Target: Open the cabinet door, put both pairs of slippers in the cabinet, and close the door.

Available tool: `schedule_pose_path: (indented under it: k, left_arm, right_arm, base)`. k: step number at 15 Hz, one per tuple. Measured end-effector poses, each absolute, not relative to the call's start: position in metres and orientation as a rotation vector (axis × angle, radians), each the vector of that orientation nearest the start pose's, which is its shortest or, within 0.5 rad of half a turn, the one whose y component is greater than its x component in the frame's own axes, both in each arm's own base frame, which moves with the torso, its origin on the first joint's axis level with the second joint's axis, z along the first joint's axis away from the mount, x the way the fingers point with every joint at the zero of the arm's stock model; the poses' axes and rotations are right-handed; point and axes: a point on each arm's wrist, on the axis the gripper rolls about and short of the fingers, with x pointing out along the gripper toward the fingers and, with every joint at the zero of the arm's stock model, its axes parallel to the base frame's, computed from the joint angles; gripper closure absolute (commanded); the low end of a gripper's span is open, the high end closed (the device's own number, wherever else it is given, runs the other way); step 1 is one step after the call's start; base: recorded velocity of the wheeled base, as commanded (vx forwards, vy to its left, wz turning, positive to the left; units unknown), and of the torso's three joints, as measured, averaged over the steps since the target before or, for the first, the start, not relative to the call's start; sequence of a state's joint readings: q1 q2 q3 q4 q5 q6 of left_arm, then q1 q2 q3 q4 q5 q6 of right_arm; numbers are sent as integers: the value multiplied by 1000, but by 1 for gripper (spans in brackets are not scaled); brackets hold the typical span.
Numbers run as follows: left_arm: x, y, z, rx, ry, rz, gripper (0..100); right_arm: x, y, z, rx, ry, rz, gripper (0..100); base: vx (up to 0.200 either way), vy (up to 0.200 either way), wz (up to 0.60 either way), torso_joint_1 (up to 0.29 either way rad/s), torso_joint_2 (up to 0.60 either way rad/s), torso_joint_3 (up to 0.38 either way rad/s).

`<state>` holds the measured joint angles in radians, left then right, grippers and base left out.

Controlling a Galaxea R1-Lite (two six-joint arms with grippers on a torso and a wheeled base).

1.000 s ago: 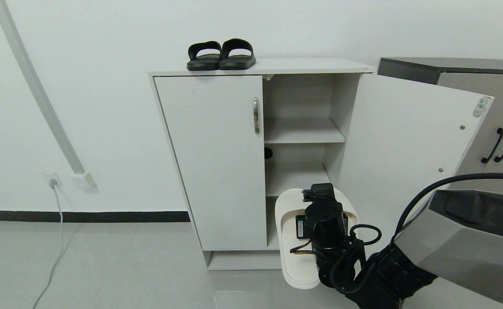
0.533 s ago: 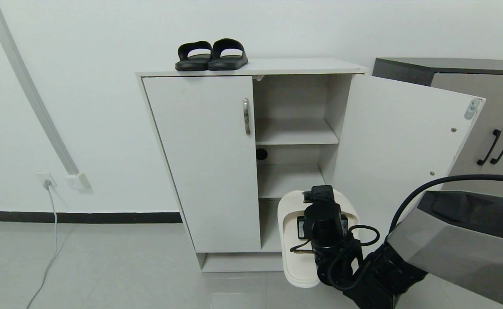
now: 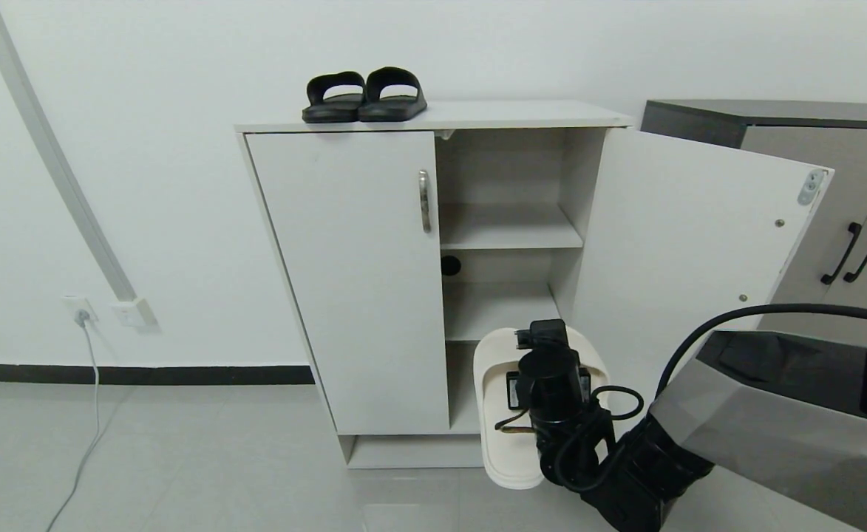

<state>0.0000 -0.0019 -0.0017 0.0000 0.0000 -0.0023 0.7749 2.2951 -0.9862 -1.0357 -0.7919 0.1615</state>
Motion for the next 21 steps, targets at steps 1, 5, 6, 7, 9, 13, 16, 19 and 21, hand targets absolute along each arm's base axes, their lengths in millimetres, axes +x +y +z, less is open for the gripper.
schedule_pose_path:
  k: [1,5,6,7,9,13,16,19,21]
  left_arm:
    - [-23,0,76,-2,-4,0,100]
    - [-23,0,76,0,-4,-4,100]
    - [-23,0,76,0,-4,-4,100]
    - [-23,0,76,0,-4,-4,100]
    - [-23,0,76,0,-4,-4,100]
    - [-23,0,76,0,-3,-5,100]
    - [-23,0,76,0,-3,-4,100]
    - [-23,0,76,0,-3,-5,100]
    - [-23,0,76,0,-3,-4,100]
  right_arm:
    - [305,276,49,-29,193,-15,100]
    - [310,278,49,-26,193,3,100]
    - [312,278,50,-21,191,8,100]
    - [314,278,50,-22,192,8,100]
    - [317,277,50,-23,195,1,100]
    - [319,276,48,-23,196,-2,100]
    - [320,277,45,-26,199,-3,100]
    - [324,280,42,-21,195,-1,100]
    - [331,286,41,-4,176,-2,100]
  base:
    - [0,0,0,0,0,0]
    - [0,0,0,0,0,0]
    - [0,0,0,2,2,-115]
    - [0,0,0,2,-2,-144]
    - [0,0,0,5,-2,-178]
    - [0,0,0,1,1,-192]
    - [0,0,0,1,2,-198]
    - [0,0,0,4,4,-194]
    - [0,0,0,2,0,-203]
